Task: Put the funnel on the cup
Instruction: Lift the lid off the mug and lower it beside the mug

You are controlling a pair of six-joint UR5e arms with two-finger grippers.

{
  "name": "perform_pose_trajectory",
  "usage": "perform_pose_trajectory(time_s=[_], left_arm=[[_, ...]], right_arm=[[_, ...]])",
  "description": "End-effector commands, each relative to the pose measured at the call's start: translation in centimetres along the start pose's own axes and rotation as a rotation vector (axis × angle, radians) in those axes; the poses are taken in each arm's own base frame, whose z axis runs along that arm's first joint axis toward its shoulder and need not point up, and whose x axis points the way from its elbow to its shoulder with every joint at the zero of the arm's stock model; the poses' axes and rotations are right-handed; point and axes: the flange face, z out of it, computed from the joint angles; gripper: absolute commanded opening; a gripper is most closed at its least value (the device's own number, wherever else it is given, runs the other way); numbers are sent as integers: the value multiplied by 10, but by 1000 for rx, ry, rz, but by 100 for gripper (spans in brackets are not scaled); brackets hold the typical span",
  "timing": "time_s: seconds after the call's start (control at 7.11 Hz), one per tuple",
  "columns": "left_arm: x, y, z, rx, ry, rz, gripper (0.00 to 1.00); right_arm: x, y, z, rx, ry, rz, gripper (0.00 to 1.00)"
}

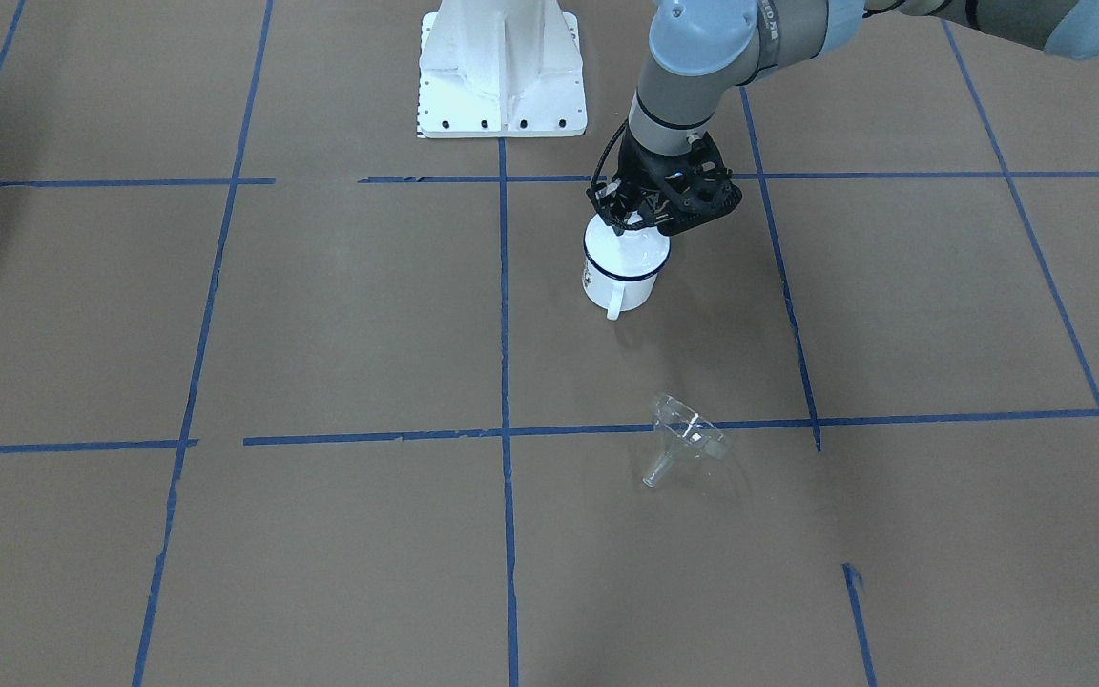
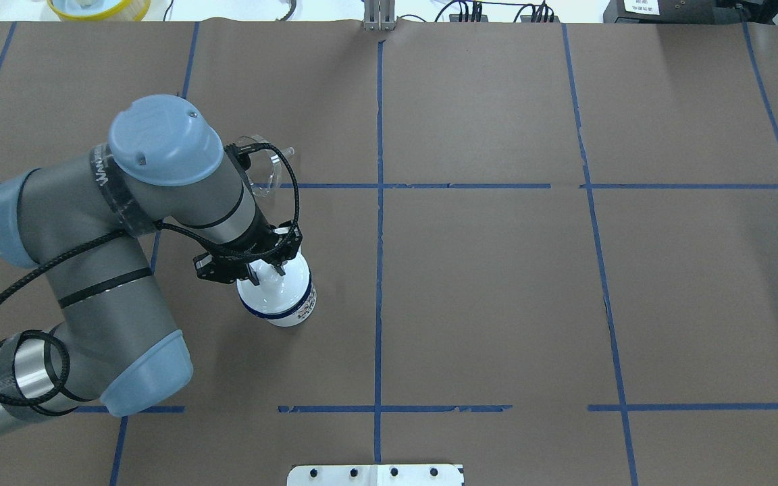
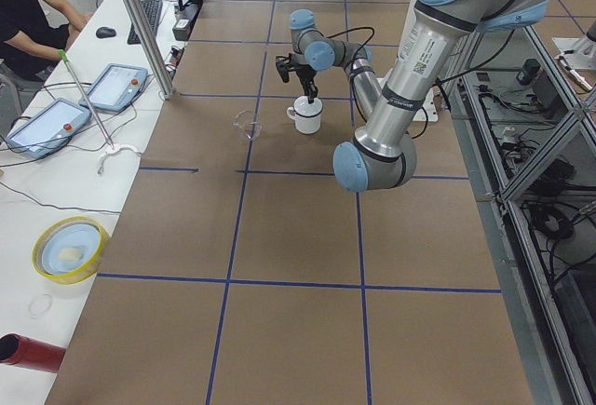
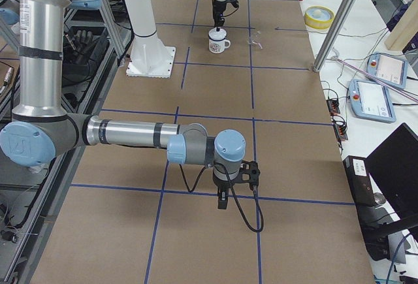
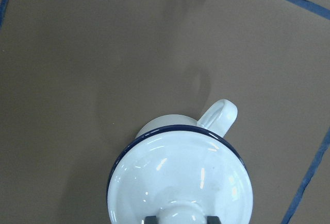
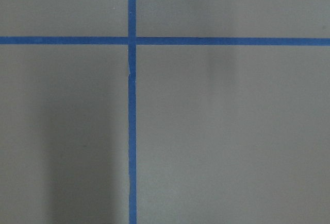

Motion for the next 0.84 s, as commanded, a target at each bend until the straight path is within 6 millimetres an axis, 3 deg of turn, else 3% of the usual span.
perform_pose_trajectory(time_s=[0.0,0.14,0.42,0.7], left_arm=[[-17,-19,-76,74,63,-42,0],[-27,-24,-68,77,40,-54,0],[-83,-28,-39,66,4,-43,0],[-131,-24,12,29,-27,-33,0]], right_arm=[[0,0,0,0,0,0,100],[0,0,0,0,0,0,100],[0,0,0,0,0,0,100],[0,0,0,0,0,0,100]])
